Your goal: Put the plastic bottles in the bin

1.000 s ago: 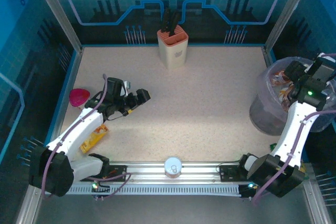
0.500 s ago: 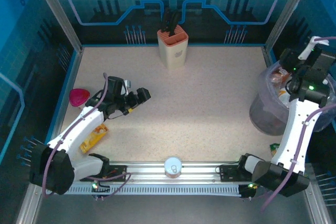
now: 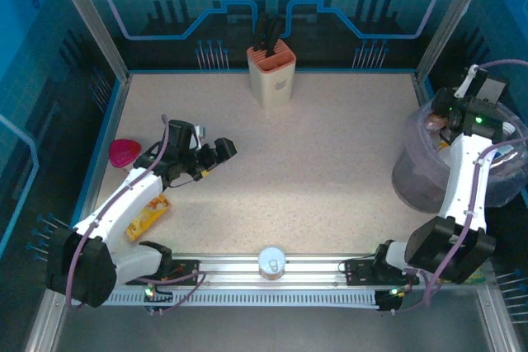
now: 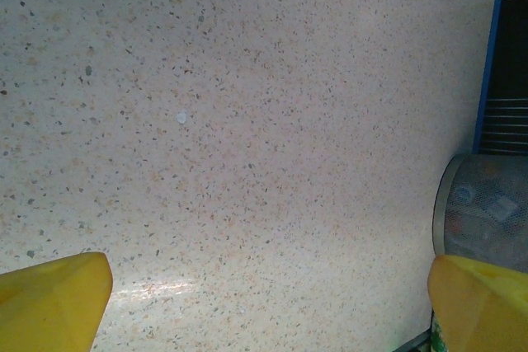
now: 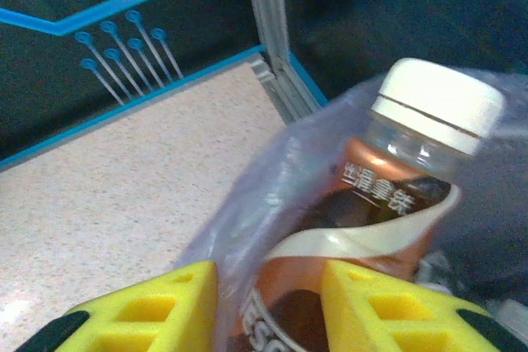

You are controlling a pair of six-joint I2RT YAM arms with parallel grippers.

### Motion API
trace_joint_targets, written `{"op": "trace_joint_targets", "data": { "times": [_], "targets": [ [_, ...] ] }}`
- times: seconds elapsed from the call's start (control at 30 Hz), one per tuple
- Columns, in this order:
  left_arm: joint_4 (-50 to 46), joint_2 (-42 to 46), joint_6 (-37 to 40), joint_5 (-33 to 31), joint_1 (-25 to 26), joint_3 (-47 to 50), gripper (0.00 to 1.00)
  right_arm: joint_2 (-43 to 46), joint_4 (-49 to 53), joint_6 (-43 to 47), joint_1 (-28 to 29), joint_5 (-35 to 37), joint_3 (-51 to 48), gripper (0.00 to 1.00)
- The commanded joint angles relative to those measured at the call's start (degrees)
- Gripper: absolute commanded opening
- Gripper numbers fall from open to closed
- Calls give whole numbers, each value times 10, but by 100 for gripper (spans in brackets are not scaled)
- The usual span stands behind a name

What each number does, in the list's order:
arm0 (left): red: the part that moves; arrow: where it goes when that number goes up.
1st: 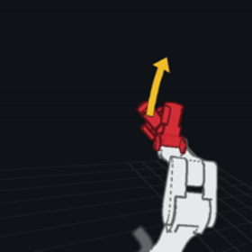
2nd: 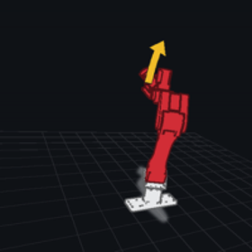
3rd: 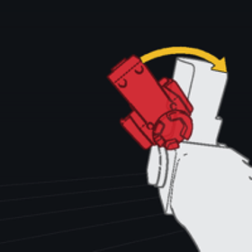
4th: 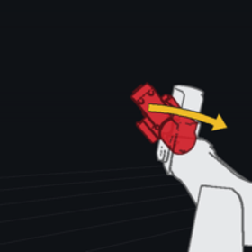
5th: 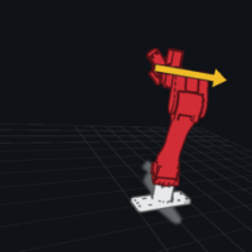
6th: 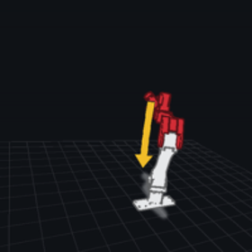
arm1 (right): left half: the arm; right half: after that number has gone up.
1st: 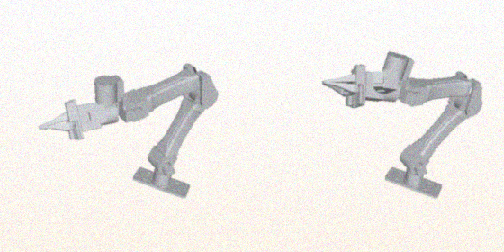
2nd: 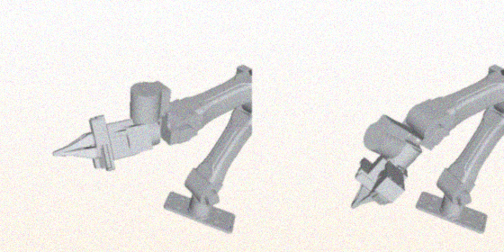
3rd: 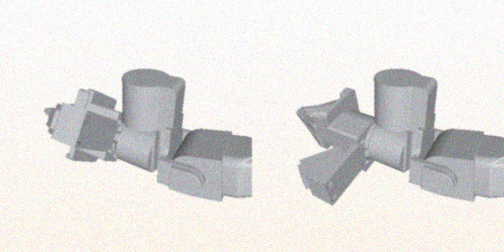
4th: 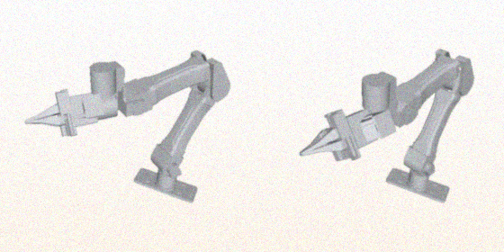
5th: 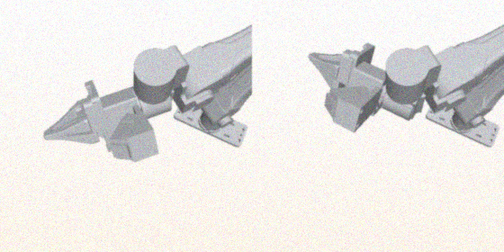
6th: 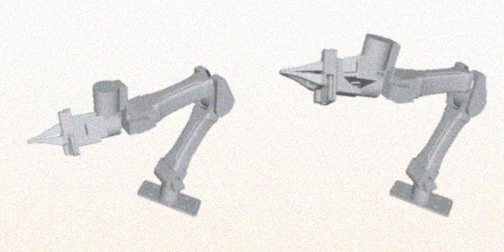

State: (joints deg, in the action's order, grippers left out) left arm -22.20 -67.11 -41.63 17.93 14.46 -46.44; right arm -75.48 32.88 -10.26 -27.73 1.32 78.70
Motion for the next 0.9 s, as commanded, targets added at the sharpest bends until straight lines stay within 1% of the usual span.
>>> {"op": "trace_joint_targets", "data": {
  "times": [0.0,0.1,0.2,0.3,0.33,0.43,0.53,0.6,0.63,0.67,0.77,0.87],
  "targets": [
    [4,7,4,14,-5,5,99,15,-18,3,-24,2,-15,38],
    [5,6,5,15,-4,4,99,18,-14,-5,-23,-15,-7,38],
    [-1,10,12,10,-5,-2,99,26,2,-3,-16,-16,21,42],
    [-15,14,30,0,-5,-16,99,43,21,2,-7,-16,55,50],
    [-21,16,39,-5,-5,-24,99,49,26,6,-4,-14,66,55],
    [-45,22,74,-28,-6,-55,99,66,46,16,39,-14,91,67],
    [-83,28,115,-71,-7,-95,99,81,53,37,103,1,96,79],
    [-106,37,150,-108,-8,-119,99,87,51,47,159,23,91,89],
    [-116,41,167,-133,-9,-128,99,87,49,53,190,32,86,97],
    [-127,45,184,-160,-12,-136,99,85,48,59,224,46,80,100],
    [-147,59,226,-239,-23,-141,99,76,20,75,321,82,45,100],
    [-130,82,266,-314,-42,-109,99,62,-48,97,387,108,-24,100]
  ]
}}
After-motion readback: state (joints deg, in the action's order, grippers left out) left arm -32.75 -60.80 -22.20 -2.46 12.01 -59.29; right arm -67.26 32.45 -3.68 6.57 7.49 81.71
